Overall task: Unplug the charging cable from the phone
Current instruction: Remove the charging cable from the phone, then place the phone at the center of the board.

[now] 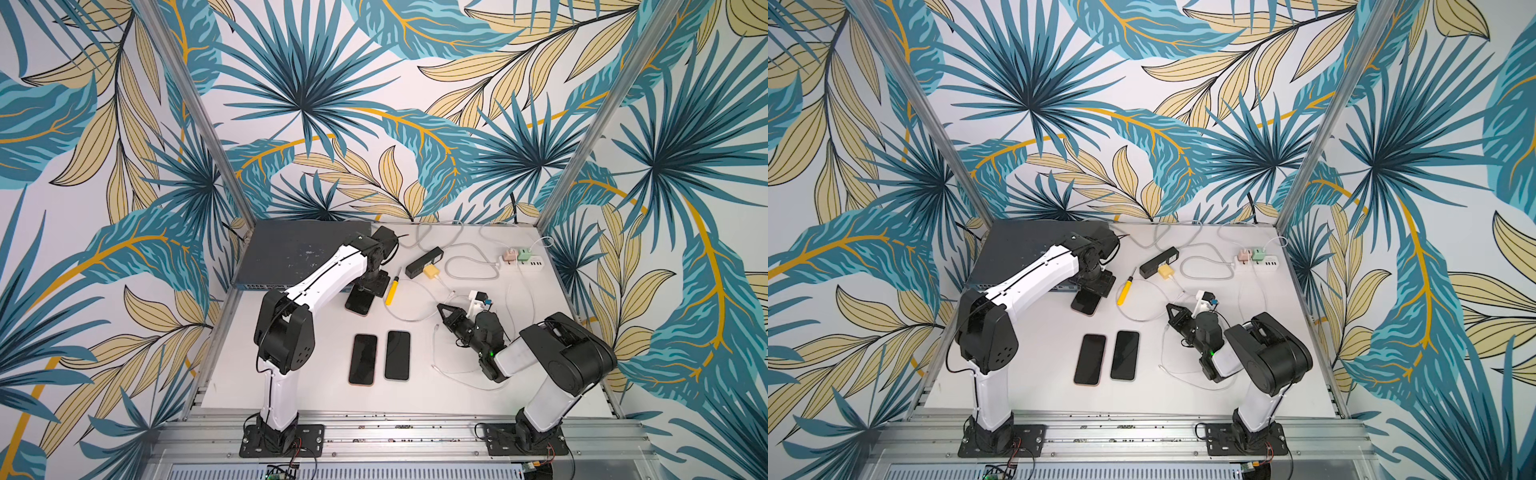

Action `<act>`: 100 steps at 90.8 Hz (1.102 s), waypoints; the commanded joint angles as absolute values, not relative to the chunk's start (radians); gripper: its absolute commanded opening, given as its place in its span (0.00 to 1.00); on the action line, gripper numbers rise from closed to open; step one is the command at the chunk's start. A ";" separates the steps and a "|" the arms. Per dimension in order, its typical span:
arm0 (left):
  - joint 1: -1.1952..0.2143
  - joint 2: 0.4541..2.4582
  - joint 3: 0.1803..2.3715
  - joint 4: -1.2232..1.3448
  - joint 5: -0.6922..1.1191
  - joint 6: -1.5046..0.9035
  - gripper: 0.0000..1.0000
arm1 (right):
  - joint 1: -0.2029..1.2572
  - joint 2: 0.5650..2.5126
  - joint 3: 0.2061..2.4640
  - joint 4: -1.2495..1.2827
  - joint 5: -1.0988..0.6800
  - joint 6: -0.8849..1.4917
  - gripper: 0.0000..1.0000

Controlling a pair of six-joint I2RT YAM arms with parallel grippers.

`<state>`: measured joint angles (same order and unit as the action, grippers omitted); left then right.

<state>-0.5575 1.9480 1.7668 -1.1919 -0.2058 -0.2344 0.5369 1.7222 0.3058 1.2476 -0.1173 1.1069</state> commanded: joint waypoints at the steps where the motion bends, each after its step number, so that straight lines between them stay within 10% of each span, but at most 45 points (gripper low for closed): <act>1: -0.557 1.884 1.692 -1.153 -0.256 -0.293 0.55 | 0.491 1.707 0.352 1.133 -0.150 1.048 0.07; 100: -0.507 1.794 1.148 -1.044 -0.235 -0.485 0.58 | 0.367 1.795 0.433 1.132 -0.298 0.987 0.08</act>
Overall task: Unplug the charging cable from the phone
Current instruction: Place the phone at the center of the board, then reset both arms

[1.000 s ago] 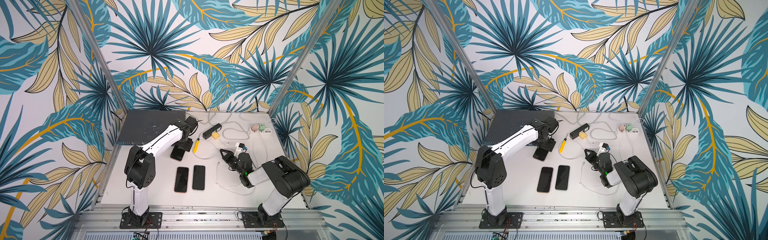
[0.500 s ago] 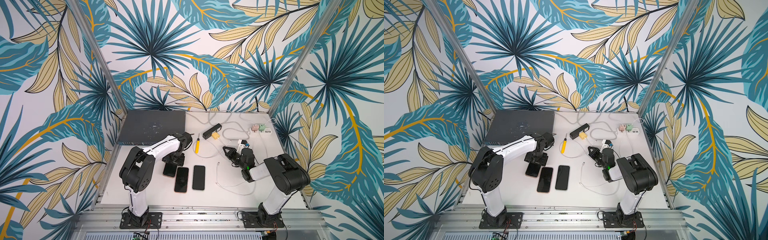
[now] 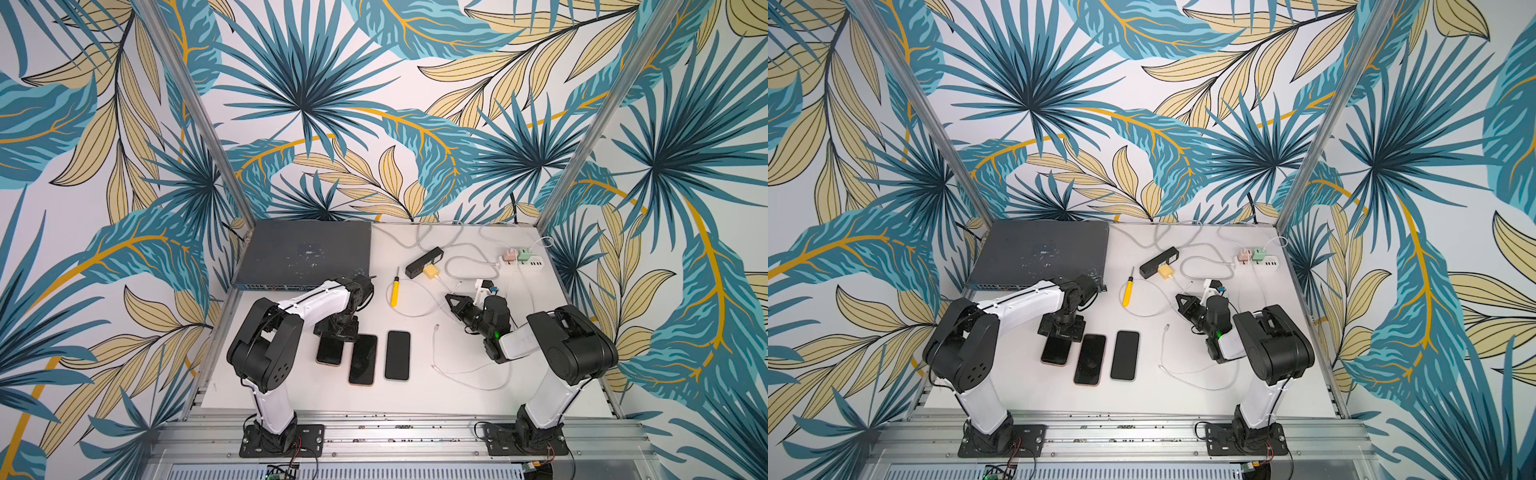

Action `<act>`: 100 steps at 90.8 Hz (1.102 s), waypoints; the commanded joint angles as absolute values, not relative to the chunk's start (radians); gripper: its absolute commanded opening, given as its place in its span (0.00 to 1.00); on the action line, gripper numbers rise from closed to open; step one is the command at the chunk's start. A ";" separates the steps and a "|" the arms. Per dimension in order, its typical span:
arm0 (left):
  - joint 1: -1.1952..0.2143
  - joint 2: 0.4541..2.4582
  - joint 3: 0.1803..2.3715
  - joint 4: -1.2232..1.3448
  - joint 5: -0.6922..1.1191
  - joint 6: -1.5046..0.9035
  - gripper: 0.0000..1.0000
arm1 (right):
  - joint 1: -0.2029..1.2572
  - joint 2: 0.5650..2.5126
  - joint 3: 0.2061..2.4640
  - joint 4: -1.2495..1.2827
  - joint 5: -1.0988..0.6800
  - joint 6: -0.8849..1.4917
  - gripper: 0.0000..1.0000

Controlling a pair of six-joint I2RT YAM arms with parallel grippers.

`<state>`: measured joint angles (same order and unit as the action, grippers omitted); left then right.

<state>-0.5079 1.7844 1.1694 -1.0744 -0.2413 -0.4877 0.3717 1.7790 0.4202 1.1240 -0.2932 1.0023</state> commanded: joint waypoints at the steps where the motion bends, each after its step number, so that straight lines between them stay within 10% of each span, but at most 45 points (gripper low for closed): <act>1: -0.508 1.795 1.145 -1.043 -0.234 -0.485 0.58 | 0.368 1.794 0.433 1.132 -0.298 0.988 0.08; 37: -0.507 1.837 1.106 -1.015 -0.209 -0.482 0.63 | 0.368 1.791 0.434 1.125 -0.295 0.991 0.08; 61: -0.507 1.809 1.119 -1.055 -0.240 -0.483 0.89 | 0.367 1.794 0.437 1.123 -0.297 0.993 0.15; 100: -0.507 1.730 1.207 -1.120 -0.267 -0.482 0.91 | 0.368 1.745 0.470 1.055 -0.296 0.969 0.22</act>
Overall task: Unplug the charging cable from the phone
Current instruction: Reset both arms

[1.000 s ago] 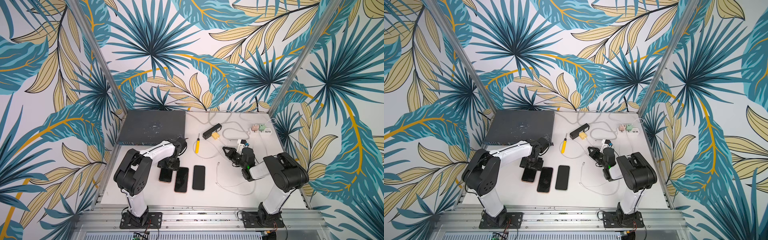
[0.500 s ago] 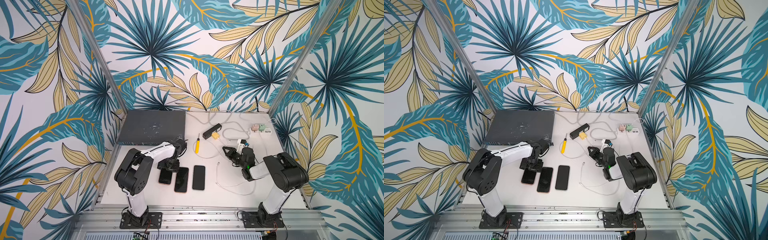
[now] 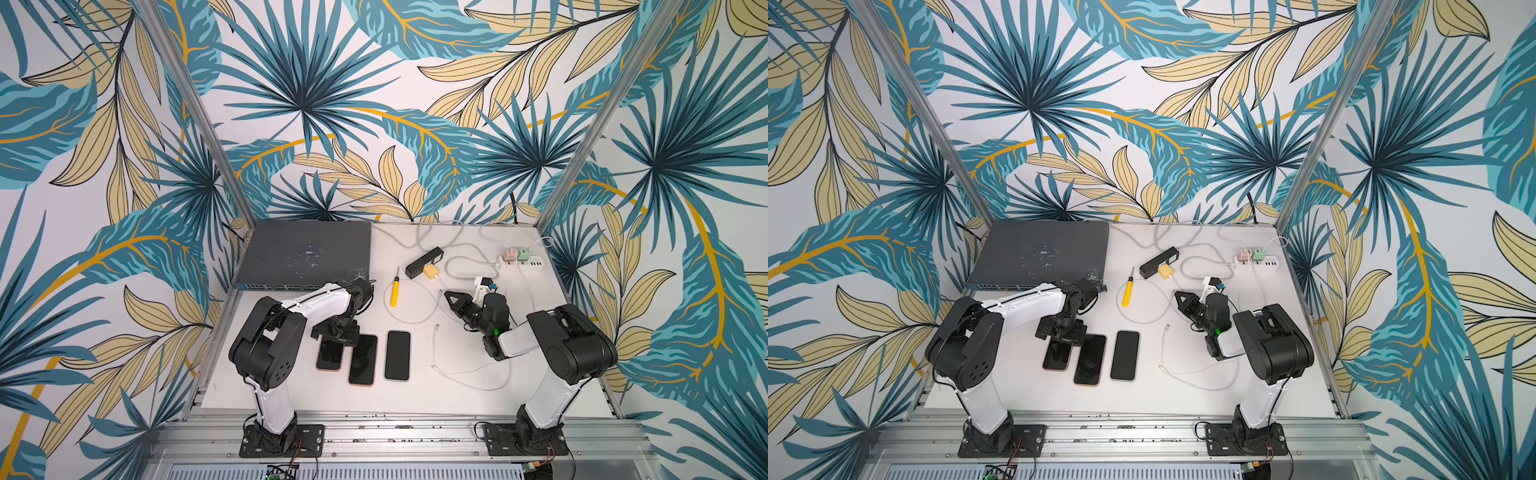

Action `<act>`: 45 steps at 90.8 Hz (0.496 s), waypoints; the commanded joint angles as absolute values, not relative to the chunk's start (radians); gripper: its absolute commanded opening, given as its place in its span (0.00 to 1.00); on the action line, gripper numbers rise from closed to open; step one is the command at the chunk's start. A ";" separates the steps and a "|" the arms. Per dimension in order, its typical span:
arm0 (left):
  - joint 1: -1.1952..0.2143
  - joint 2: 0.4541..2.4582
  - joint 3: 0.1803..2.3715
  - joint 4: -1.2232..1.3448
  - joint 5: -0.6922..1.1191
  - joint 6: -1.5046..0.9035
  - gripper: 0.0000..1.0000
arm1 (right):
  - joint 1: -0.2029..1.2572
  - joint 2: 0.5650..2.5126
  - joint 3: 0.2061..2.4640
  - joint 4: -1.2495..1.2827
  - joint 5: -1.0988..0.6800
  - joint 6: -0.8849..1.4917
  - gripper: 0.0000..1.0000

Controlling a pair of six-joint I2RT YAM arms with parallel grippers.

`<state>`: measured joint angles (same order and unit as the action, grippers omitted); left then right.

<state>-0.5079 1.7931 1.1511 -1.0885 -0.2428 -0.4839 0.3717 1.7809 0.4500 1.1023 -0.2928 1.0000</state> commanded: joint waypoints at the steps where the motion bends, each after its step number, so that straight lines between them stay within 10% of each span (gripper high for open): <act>1: -0.507 1.727 1.211 -1.122 -0.267 -0.482 0.91 | 0.367 1.743 0.473 1.048 -0.296 0.967 0.23; 21: -0.508 1.681 1.288 -1.123 -0.277 -0.466 0.94 | 0.367 1.682 0.543 0.869 -0.299 0.900 0.60; 45: -0.506 1.613 1.335 -1.001 -0.275 -0.415 0.97 | 0.367 1.606 0.672 0.593 -0.264 0.765 0.75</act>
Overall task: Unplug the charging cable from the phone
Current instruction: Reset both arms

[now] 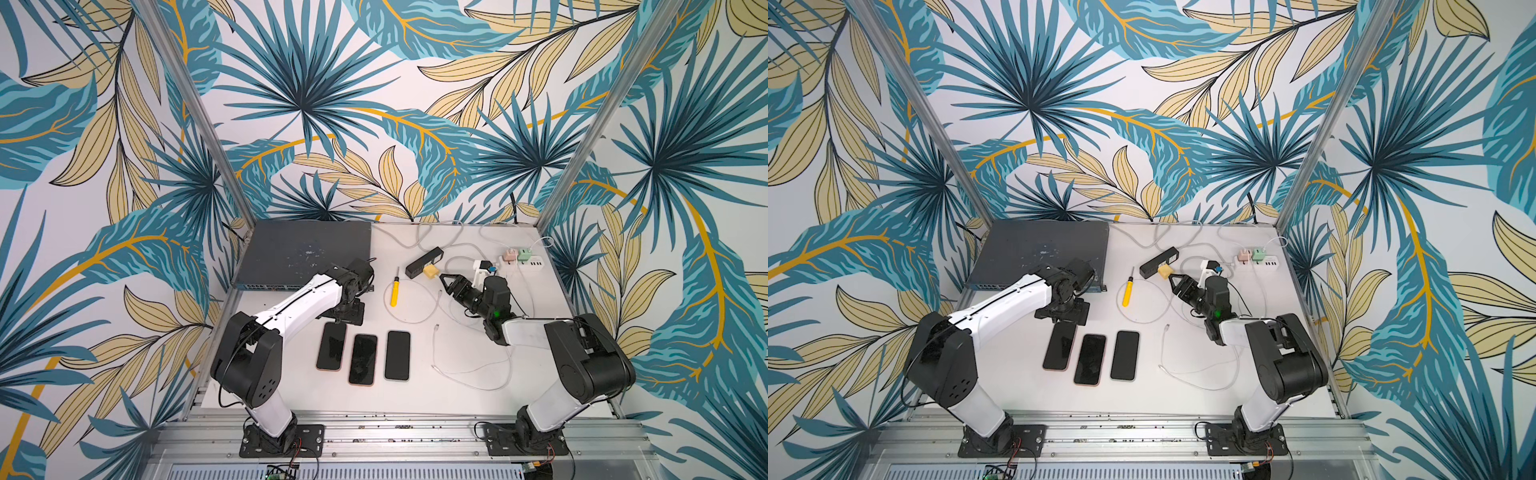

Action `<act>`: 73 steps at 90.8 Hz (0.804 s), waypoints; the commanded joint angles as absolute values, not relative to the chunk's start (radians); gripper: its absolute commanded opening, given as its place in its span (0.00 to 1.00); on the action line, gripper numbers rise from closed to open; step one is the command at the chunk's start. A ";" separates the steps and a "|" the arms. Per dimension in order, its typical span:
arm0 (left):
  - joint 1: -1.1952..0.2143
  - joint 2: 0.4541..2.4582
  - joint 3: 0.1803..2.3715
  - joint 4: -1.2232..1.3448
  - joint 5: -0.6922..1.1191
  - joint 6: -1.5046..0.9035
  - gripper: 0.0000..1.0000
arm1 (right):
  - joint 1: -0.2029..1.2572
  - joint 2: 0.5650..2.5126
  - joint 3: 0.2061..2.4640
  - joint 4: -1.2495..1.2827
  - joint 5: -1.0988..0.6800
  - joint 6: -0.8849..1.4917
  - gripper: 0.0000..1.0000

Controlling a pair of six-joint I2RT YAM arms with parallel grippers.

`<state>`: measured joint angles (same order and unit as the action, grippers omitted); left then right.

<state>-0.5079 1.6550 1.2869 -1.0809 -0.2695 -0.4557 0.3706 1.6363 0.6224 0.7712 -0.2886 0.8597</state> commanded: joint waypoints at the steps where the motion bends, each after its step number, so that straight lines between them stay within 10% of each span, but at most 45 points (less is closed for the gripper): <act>1: -0.506 1.612 1.339 -0.995 -0.273 -0.412 0.97 | 0.367 1.605 0.681 0.581 -0.262 0.760 0.76; 26: -0.467 1.598 1.438 -0.838 -0.243 -0.337 1.00 | 0.366 1.590 0.910 0.272 -0.140 0.589 0.99; 73: -0.224 1.498 1.304 -0.477 -0.247 -0.224 1.00 | 0.339 1.579 1.124 0.042 0.314 0.338 0.99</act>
